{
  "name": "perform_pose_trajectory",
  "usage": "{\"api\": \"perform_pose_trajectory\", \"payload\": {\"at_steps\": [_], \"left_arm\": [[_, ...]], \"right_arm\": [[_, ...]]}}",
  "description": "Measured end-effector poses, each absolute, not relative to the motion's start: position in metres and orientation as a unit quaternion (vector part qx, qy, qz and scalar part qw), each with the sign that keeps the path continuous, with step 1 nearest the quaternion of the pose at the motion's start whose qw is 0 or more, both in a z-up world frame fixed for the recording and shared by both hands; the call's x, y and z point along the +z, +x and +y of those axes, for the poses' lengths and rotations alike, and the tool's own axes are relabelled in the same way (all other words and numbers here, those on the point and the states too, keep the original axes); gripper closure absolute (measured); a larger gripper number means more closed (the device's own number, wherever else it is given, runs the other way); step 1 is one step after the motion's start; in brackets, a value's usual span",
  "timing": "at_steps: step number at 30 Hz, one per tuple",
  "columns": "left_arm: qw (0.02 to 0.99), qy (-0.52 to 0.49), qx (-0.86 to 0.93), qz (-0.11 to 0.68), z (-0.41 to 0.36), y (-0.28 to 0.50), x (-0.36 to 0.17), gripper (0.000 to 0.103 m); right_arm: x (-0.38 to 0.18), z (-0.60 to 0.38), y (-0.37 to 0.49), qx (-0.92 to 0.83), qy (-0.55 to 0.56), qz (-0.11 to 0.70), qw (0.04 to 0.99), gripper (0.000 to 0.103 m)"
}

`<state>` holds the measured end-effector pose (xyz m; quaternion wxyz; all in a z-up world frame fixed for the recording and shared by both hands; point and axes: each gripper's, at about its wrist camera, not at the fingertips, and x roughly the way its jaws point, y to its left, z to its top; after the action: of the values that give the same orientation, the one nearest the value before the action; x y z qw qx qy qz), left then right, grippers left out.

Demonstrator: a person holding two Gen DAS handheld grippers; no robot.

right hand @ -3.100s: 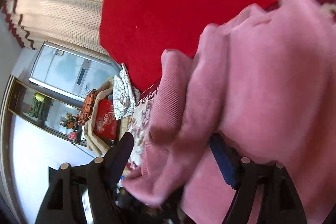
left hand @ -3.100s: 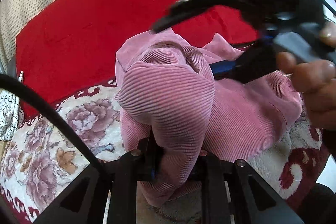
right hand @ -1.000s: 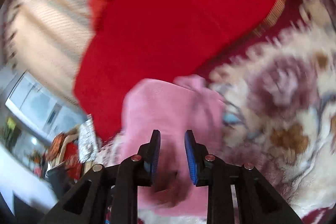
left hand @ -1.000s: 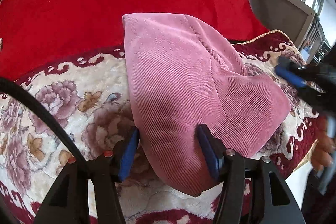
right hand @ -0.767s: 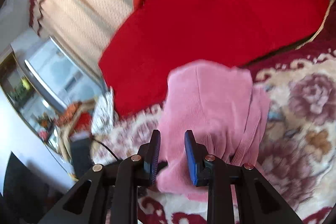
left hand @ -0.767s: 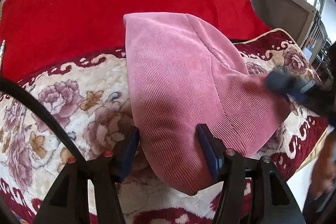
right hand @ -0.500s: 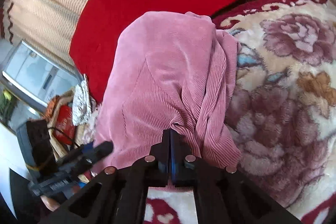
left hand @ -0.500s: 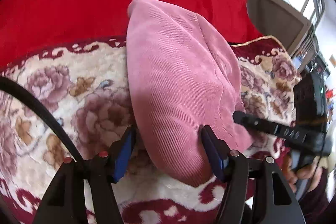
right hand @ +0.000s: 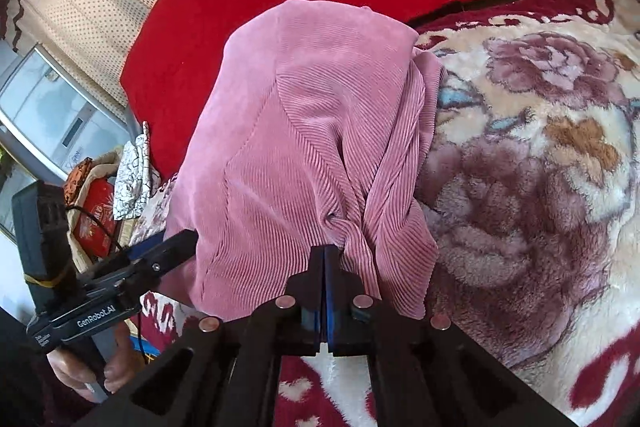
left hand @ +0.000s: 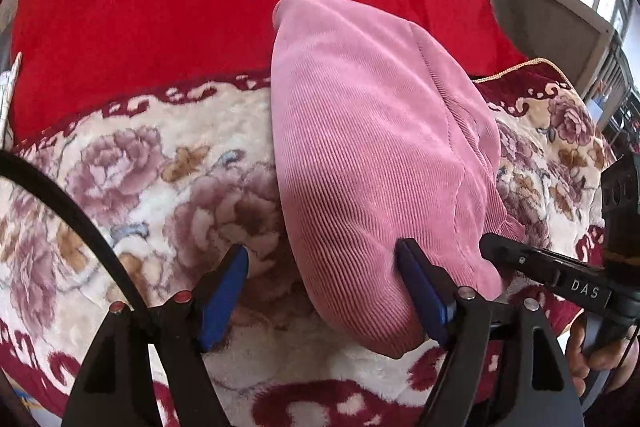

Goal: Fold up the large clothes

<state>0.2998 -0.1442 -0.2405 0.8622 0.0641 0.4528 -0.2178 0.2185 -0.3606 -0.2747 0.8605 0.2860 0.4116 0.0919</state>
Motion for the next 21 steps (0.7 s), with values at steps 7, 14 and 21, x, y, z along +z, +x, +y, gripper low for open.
{"api": "perform_pose_trajectory", "payload": {"at_steps": [7, 14, 21], "left_arm": [[0.858, 0.076, -0.226, 0.455, -0.146, 0.303, -0.239, 0.024], [0.848, 0.047, -0.253, 0.463, -0.143, 0.306, -0.244, 0.024], [0.836, 0.011, -0.279, 0.473, -0.140, 0.316, -0.253, 0.017]], "right_arm": [[-0.233, -0.373, 0.234, 0.102, 0.310, 0.425, 0.845, 0.095], [-0.189, -0.371, 0.296, 0.111, 0.286, 0.395, 0.866, 0.095], [-0.263, -0.374, 0.397, 0.019, 0.264, 0.477, 0.838, 0.102]]}}
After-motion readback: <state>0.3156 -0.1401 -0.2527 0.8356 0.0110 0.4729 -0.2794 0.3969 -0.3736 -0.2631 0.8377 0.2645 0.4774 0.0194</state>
